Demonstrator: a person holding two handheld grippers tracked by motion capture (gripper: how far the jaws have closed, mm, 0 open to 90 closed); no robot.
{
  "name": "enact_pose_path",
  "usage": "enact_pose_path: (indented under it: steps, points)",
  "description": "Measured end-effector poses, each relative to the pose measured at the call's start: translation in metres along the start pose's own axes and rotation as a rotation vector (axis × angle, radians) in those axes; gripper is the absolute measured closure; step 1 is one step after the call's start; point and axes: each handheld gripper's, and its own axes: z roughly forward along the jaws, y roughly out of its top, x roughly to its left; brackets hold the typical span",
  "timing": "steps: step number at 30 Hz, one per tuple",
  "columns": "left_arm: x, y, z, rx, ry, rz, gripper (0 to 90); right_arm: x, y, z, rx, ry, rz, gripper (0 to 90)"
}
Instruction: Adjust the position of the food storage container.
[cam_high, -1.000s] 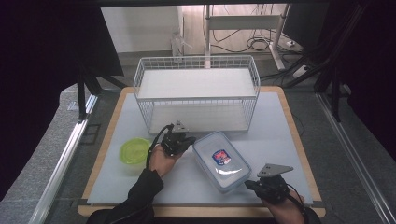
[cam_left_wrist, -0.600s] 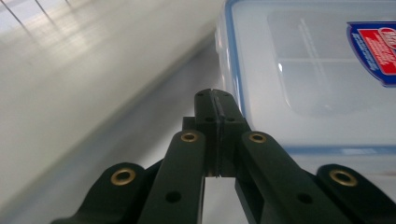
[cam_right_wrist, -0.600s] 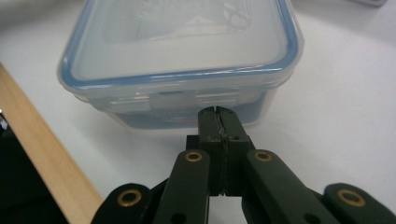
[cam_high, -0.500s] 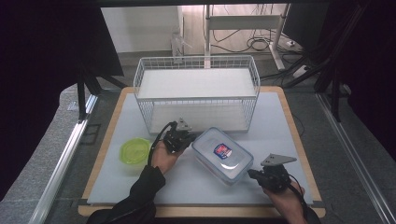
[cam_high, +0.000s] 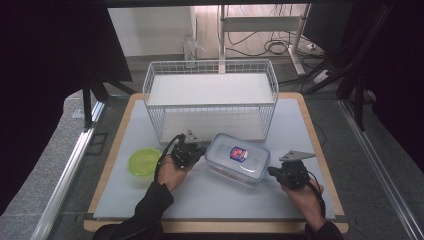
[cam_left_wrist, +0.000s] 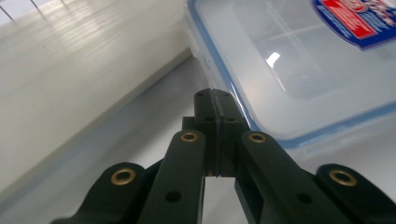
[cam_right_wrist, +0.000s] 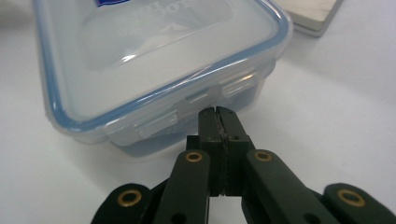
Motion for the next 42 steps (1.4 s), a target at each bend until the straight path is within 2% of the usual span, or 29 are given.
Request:
enact_pose_path:
  steps: [1, 2, 3, 4, 5, 6, 8, 9, 10, 11, 13, 14, 17, 18, 23, 25, 29, 30, 35, 38, 40, 41, 42]
  points:
    - [0.001, 0.0, 0.0, 0.0, -0.003, 0.005, 90.0, -0.002, 0.002, 0.002, 0.0, -0.003, -0.002, 90.0]
    - [0.002, 0.001, 0.0, 0.02, 0.013, 0.033, 90.0, -0.004, 0.003, 0.003, -0.001, -0.007, -0.003, 90.0]
    - [0.002, 0.001, 0.0, 0.02, 0.013, 0.033, 90.0, -0.004, 0.003, 0.003, -0.001, -0.007, -0.003, 90.0]
    - [-0.001, 0.004, 0.009, 0.049, 0.083, 0.049, 90.0, -0.007, 0.007, 0.008, -0.006, -0.012, -0.003, 90.0]
    - [-0.001, 0.004, 0.009, 0.049, 0.083, 0.049, 90.0, -0.007, 0.007, 0.008, -0.006, -0.012, -0.003, 90.0]
    - [0.0, 0.006, 0.017, 0.068, 0.119, 0.047, 89.9, -0.008, 0.011, 0.012, -0.005, -0.029, -0.014, 90.0]
    - [0.0, 0.007, 0.021, 0.068, 0.114, 0.035, 90.0, -0.01, 0.013, 0.014, -0.002, -0.041, -0.021, 90.0]
    - [0.003, 0.007, 0.022, 0.089, 0.105, 0.039, 90.0, -0.012, 0.014, 0.015, -0.004, -0.042, -0.016, 90.0]
    - [0.003, 0.006, 0.022, 0.088, 0.097, 0.022, 90.0, -0.012, 0.014, 0.016, -0.004, -0.04, -0.012, 90.0]
    - [0.003, 0.005, 0.021, 0.086, 0.087, 0.003, 90.0, -0.014, 0.015, 0.017, -0.006, -0.034, -0.005, 90.0]
    - [0.003, 0.003, 0.019, 0.09, 0.071, -0.008, 90.0, -0.015, 0.015, 0.017, -0.006, -0.026, 0.001, 90.0]
    - [-0.001, -0.001, 0.019, 0.1, 0.062, -0.021, 90.0, -0.016, 0.015, 0.019, -0.009, -0.011, 0.012, 90.0]
    - [-0.004, -0.005, 0.016, 0.098, 0.071, -0.011, 90.0, -0.015, 0.016, 0.02, -0.009, -0.007, 0.013, 90.0]
    - [-0.007, -0.009, 0.012, 0.098, 0.063, -0.029, 90.0, -0.015, 0.017, 0.021, -0.008, -0.008, 0.011, 90.0]
    - [-0.014, -0.017, 0.001, 0.116, 0.062, -0.029, 90.0, -0.012, 0.017, 0.022, -0.006, 0.007, 0.012, 90.0]
    - [-0.019, -0.026, -0.008, 0.117, 0.067, -0.028, 90.0, -0.009, 0.018, 0.023, -0.003, 0.02, -0.002, 90.0]
    - [-0.023, -0.034, -0.015, 0.111, 0.077, -0.035, 90.0, -0.005, 0.018, 0.024, 0.0, 0.033, -0.015, 90.0]
    - [-0.024, -0.035, -0.018, 0.12, 0.08, -0.019, 90.0, -0.001, 0.018, 0.024, 0.004, 0.043, -0.022, 90.0]
    - [-0.028, -0.044, -0.027, 0.118, 0.084, -0.037, 90.0, 0.005, 0.018, 0.023, 0.012, 0.054, -0.031, 90.0]
    - [-0.028, -0.05, -0.032, 0.106, 0.057, -0.062, 90.0, 0.011, 0.016, 0.021, 0.021, 0.064, -0.042, 90.0]
    - [-0.027, -0.052, -0.035, 0.098, 0.038, -0.055, 89.9, 0.013, 0.015, 0.02, 0.029, 0.066, -0.057, 90.0]
    - [-0.028, -0.053, -0.038, 0.089, 0.053, -0.043, 89.6, 0.013, 0.015, 0.019, 0.032, 0.069, -0.067, 90.0]
    - [-0.028, -0.053, -0.041, 0.081, 0.088, -0.029, 85.7, 0.012, 0.015, 0.018, 0.028, 0.076, -0.069, 89.9]
